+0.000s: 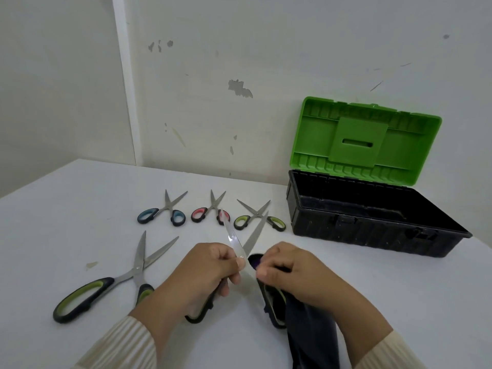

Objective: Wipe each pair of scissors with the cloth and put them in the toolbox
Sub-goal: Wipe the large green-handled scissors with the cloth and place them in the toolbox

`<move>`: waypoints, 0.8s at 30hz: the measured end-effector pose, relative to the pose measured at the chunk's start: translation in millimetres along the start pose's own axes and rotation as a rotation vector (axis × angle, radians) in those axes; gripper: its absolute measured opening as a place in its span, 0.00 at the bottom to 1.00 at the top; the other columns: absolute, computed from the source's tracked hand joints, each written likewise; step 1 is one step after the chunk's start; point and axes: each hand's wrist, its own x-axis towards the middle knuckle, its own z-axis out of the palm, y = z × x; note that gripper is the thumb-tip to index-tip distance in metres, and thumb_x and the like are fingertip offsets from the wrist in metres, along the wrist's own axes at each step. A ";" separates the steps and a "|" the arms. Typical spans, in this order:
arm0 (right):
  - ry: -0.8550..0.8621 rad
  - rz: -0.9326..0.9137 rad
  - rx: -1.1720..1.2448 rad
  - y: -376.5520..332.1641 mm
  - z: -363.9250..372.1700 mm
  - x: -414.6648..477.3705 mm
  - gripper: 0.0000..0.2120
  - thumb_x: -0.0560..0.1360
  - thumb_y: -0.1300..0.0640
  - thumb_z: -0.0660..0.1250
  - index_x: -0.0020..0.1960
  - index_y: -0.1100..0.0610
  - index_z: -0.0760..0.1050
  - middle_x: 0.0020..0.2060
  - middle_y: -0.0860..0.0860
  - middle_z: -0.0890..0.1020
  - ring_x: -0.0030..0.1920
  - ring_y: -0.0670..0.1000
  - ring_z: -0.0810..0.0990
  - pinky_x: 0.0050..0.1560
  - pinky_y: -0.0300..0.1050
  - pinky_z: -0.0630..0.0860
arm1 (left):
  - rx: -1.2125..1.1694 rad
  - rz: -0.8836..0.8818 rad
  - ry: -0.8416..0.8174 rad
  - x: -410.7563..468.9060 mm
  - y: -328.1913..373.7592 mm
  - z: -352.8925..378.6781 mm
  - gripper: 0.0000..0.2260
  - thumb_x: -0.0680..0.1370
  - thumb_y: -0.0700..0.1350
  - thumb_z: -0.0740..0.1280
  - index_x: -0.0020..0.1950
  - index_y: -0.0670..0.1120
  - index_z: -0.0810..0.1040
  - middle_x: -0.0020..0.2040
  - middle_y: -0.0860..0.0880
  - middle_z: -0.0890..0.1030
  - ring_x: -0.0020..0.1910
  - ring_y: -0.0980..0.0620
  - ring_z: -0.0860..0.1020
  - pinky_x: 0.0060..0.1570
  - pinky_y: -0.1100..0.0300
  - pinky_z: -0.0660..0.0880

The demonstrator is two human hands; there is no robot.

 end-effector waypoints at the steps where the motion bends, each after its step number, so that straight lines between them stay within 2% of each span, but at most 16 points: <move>1: -0.050 0.001 -0.026 0.9 1.5 0.9 0.05 0.71 0.49 0.68 0.42 0.50 0.81 0.46 0.46 0.77 0.46 0.40 0.76 0.50 0.33 0.72 | -0.010 -0.007 -0.007 0.8 -1.1 -0.2 0.09 0.76 0.43 0.69 0.37 0.40 0.78 0.30 0.48 0.82 0.21 0.54 0.73 0.25 0.63 0.69; 3: -0.092 0.010 -0.029 1.6 2.6 1.1 0.04 0.72 0.52 0.68 0.41 0.51 0.80 0.45 0.47 0.77 0.44 0.42 0.76 0.49 0.35 0.72 | -0.047 -0.039 -0.030 2.1 -2.8 -2.5 0.08 0.76 0.43 0.69 0.38 0.40 0.79 0.32 0.47 0.83 0.23 0.52 0.74 0.27 0.62 0.71; 6: -0.011 0.054 0.081 5.6 0.2 0.6 0.04 0.71 0.54 0.69 0.38 0.52 0.79 0.43 0.48 0.77 0.42 0.44 0.77 0.49 0.40 0.73 | -0.202 -0.136 -0.076 4.3 -0.1 -13.2 0.07 0.76 0.42 0.69 0.45 0.38 0.81 0.39 0.41 0.85 0.28 0.49 0.78 0.31 0.58 0.75; 8: 0.065 0.101 0.162 7.6 -1.1 0.6 0.06 0.72 0.54 0.68 0.37 0.54 0.79 0.42 0.49 0.78 0.41 0.45 0.77 0.48 0.42 0.74 | -0.442 -0.224 -0.068 8.3 0.5 -22.0 0.11 0.76 0.44 0.68 0.48 0.35 0.82 0.43 0.38 0.85 0.30 0.48 0.80 0.31 0.56 0.80; 11: 0.177 0.146 0.239 7.3 2.0 2.2 0.08 0.72 0.53 0.68 0.38 0.57 0.79 0.42 0.53 0.80 0.39 0.46 0.77 0.45 0.41 0.74 | -0.921 -0.254 -0.017 15.4 -2.7 -23.5 0.22 0.76 0.55 0.64 0.48 0.35 0.82 0.43 0.38 0.85 0.32 0.47 0.84 0.36 0.53 0.82; 14: 0.262 0.143 0.228 3.4 7.6 5.7 0.08 0.73 0.54 0.68 0.39 0.57 0.79 0.41 0.53 0.79 0.39 0.48 0.77 0.42 0.39 0.73 | -1.180 -0.181 0.020 19.4 -8.5 -3.8 0.25 0.74 0.59 0.63 0.54 0.37 0.78 0.48 0.40 0.85 0.44 0.46 0.85 0.48 0.50 0.82; 16: 0.275 0.117 0.132 2.5 13.0 8.0 0.08 0.73 0.53 0.67 0.39 0.58 0.79 0.41 0.52 0.78 0.41 0.48 0.76 0.44 0.40 0.73 | -0.984 -0.128 0.027 14.9 -11.1 16.3 0.18 0.76 0.53 0.64 0.56 0.40 0.78 0.52 0.42 0.84 0.52 0.46 0.82 0.50 0.52 0.78; 18: 0.257 0.067 0.007 1.0 18.9 10.0 0.08 0.73 0.53 0.67 0.40 0.56 0.79 0.41 0.51 0.78 0.42 0.47 0.76 0.46 0.41 0.73 | -0.668 -0.049 0.052 10.0 -12.6 29.3 0.10 0.78 0.46 0.64 0.52 0.42 0.82 0.50 0.43 0.85 0.50 0.48 0.83 0.47 0.56 0.77; 19: 0.242 0.041 -0.024 0.1 22.1 10.6 0.08 0.73 0.52 0.67 0.40 0.56 0.79 0.41 0.52 0.78 0.43 0.47 0.75 0.48 0.42 0.73 | -0.590 -0.026 0.079 9.5 -13.9 31.7 0.09 0.78 0.43 0.64 0.49 0.42 0.83 0.48 0.43 0.86 0.47 0.48 0.84 0.45 0.58 0.78; 21: 0.216 -0.001 -0.036 -2.8 27.2 11.2 0.08 0.72 0.53 0.67 0.41 0.57 0.79 0.41 0.52 0.77 0.46 0.47 0.75 0.50 0.43 0.73 | -0.576 -0.019 0.116 8.3 -15.2 29.9 0.09 0.78 0.40 0.65 0.43 0.41 0.84 0.43 0.41 0.86 0.41 0.48 0.83 0.43 0.58 0.78; 24: 0.174 -0.051 -0.030 -7.4 30.9 10.1 0.07 0.72 0.53 0.67 0.41 0.56 0.79 0.43 0.51 0.78 0.50 0.46 0.75 0.53 0.42 0.72 | -0.574 -0.026 0.132 8.6 -13.4 24.1 0.10 0.77 0.39 0.65 0.40 0.41 0.83 0.39 0.43 0.85 0.40 0.47 0.82 0.44 0.55 0.77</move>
